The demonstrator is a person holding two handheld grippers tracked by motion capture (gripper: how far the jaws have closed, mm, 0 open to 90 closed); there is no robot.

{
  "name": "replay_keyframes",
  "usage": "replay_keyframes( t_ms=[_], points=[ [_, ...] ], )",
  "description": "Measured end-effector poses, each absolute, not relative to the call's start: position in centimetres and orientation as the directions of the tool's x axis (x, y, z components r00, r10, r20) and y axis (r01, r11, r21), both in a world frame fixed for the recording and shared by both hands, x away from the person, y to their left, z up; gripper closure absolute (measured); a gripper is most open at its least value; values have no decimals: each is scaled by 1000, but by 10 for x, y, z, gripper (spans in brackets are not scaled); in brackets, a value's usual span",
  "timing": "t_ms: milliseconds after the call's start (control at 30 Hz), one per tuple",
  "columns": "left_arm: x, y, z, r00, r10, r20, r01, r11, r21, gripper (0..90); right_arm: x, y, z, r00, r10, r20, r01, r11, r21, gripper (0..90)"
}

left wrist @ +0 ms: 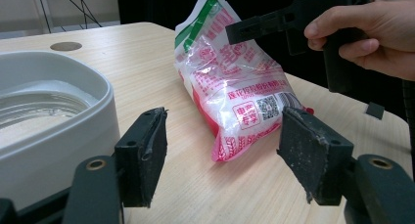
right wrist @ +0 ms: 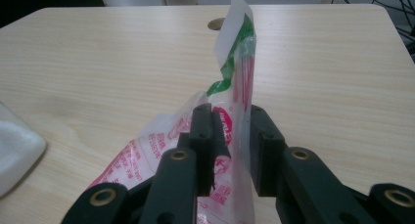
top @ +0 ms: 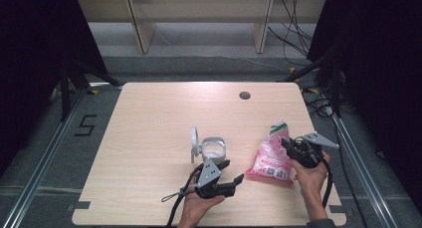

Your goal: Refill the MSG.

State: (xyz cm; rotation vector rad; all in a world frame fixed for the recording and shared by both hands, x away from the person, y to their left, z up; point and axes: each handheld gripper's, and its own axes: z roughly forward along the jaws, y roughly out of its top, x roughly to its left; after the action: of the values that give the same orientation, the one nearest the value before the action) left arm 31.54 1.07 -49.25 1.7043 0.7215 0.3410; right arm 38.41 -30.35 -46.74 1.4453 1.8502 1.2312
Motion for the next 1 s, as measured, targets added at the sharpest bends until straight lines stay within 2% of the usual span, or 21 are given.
replay_keyframes(
  t_ms=[233,267,300,333,367,400,433,500,533,567,600,633,667,700,733,767,833,867,900,967,1000],
  points=[
    [315,9,-493,769,621,-151,284,-120,951,342,384,-310,-473,-281,950,138,497,21,867,662],
    [315,9,-493,770,620,-151,284,-122,951,342,381,-309,-471,-247,954,172,526,-18,850,637],
    [315,9,-493,771,618,-151,283,-121,952,342,382,-312,-471,-246,959,141,521,8,854,601],
    [315,10,-492,774,616,-148,280,-123,952,342,380,-312,-471,-235,955,183,507,-40,861,568],
    [315,10,-492,773,616,-150,282,-122,951,342,379,-314,-470,-216,960,177,514,-43,857,570],
    [316,10,-492,774,614,-156,278,-108,954,342,378,-318,-468,-237,957,167,519,-21,854,574],
    [316,11,-491,770,619,-153,282,-116,952,343,376,-316,-468,-205,960,189,514,-59,856,571],
    [316,11,-491,771,618,-154,284,-117,952,346,374,-317,-466,-199,961,190,507,-65,860,550],
    [317,10,-492,771,617,-158,282,-109,953,349,374,-320,-466,-226,959,169,496,-36,868,536],
    [316,10,-491,771,619,-151,286,-124,950,349,372,-320,-465,-215,964,155,500,-28,866,519],
    [317,10,-491,771,618,-152,286,-123,950,349,369,-316,-463,-183,964,192,513,-73,855,508],
    [317,10,-491,772,616,-155,282,-114,953,349,370,-320,-463,-209,966,150,503,-25,864,501],
    [316,10,-491,773,616,-152,279,-116,953,350,368,-317,-463,-181,969,165,509,-51,859,490],
    [316,11,-490,774,616,-147,281,-125,952,351,369,-320,-464,-200,971,133,496,-17,868,478],
    [316,11,-490,774,616,-148,283,-127,951,351,367,-316,-463,-179,969,169,498,-59,865,465],
    [316,12,-490,774,616,-150,285,-127,950,353,366,-319,-462,-215,965,150,494,-26,869,454],
    [317,12,-489,773,615,-153,286,-123,950,355,362,-313,-461,-184,972,149,484,-43,874,440],
    [317,12,-489,776,612,-154,285,-123,950,355,361,-314,-459,-211,969,131,477,-15,879,435],
    [317,12,-489,777,611,-152,286,-126,950,354,357,-309,-457,-197,968,153,484,-39,874,433],
    [317,12,-488,777,612,-148,287,-135,948,351,356,-308,-456,-260,955,142,460,-7,888,423],
    [317,12,-488,778,611,-146,286,-138,948,351,353,-303,-457,-234,960,153,467,-26,884,415]
  ],
)
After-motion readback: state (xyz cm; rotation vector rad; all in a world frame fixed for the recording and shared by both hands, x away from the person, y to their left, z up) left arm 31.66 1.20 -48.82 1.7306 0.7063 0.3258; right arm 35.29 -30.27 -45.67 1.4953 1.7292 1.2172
